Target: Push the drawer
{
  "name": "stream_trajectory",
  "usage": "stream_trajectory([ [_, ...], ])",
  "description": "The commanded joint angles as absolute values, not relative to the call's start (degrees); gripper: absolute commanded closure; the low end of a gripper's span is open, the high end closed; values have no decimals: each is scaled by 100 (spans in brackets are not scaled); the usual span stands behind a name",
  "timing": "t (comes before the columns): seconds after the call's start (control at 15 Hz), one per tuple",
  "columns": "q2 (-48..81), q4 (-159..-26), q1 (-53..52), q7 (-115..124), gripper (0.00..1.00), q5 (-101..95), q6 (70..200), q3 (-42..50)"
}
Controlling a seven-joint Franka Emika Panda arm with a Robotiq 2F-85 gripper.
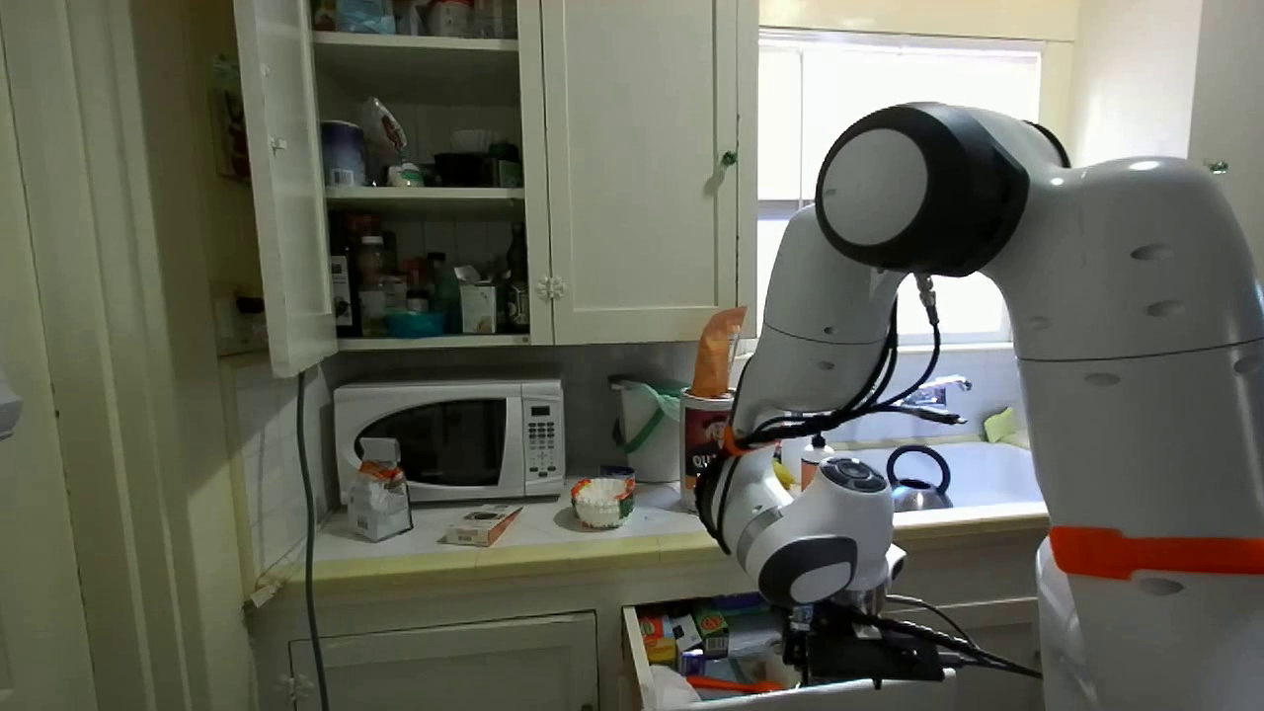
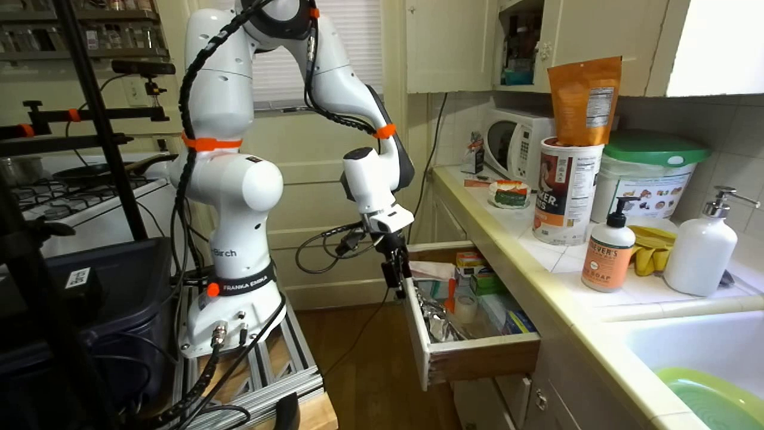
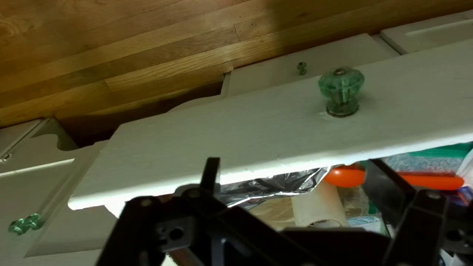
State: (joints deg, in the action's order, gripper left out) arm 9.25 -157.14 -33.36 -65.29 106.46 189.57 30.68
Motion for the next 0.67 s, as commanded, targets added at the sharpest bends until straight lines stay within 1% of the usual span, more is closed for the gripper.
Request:
stream_trajectory([
  [0.0,584,-15714,-2916,-7714,0,10988,18848,2735],
  [0.33,688,-15714,-2576,-7972,0,10854,18159,2256],
  [0.6,840,-15715,-2335,-7523,0,10200,17549,1883],
])
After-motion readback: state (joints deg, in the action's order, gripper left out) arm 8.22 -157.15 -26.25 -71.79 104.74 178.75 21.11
